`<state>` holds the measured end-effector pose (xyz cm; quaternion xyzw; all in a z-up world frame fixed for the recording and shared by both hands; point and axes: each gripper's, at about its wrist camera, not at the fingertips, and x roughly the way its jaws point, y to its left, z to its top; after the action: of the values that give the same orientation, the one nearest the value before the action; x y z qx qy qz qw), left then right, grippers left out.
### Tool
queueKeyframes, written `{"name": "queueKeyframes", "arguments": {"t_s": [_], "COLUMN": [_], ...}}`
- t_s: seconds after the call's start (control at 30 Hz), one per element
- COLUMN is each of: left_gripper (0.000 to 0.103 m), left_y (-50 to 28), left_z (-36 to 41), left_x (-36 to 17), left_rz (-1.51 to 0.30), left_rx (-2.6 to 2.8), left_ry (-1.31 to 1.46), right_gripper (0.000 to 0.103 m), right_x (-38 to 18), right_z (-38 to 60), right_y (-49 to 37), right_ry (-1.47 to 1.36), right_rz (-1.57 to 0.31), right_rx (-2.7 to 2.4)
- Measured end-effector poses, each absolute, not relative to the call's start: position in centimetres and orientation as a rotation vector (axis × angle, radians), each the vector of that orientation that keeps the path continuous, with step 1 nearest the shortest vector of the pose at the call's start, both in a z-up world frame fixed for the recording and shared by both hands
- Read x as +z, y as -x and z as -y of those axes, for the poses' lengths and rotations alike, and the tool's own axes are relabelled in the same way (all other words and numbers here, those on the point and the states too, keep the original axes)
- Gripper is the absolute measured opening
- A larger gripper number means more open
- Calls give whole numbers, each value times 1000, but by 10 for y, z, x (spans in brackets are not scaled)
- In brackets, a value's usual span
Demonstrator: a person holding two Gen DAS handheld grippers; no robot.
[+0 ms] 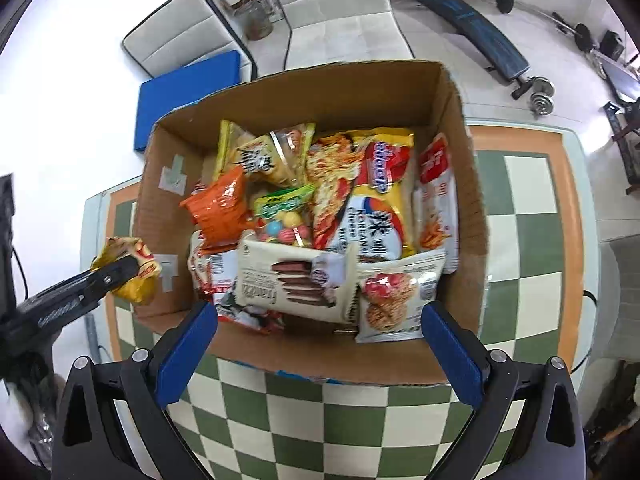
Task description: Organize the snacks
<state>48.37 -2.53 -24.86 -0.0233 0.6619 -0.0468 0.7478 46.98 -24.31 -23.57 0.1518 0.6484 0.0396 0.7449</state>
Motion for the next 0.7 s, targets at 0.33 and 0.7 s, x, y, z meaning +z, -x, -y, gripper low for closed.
{"name": "queueKeyframes", "arguments": {"t_s": [0.33,0.7], "left_gripper": [83,97], "left_y": [-480,-446], "left_z": [47,59], "left_x": [-252,-230], "left_rz": [-1419,-1372], "left_rx": [-139,-146], "left_ry": [30,-16], "right_gripper": [103,103], "right_x": [-252,-238], "right_z": [254,258], "right_y": [-462,-441], "right_ry": [-327,-293], "right_rz": [-1445,-1398], "right_rx": [43,1]}}
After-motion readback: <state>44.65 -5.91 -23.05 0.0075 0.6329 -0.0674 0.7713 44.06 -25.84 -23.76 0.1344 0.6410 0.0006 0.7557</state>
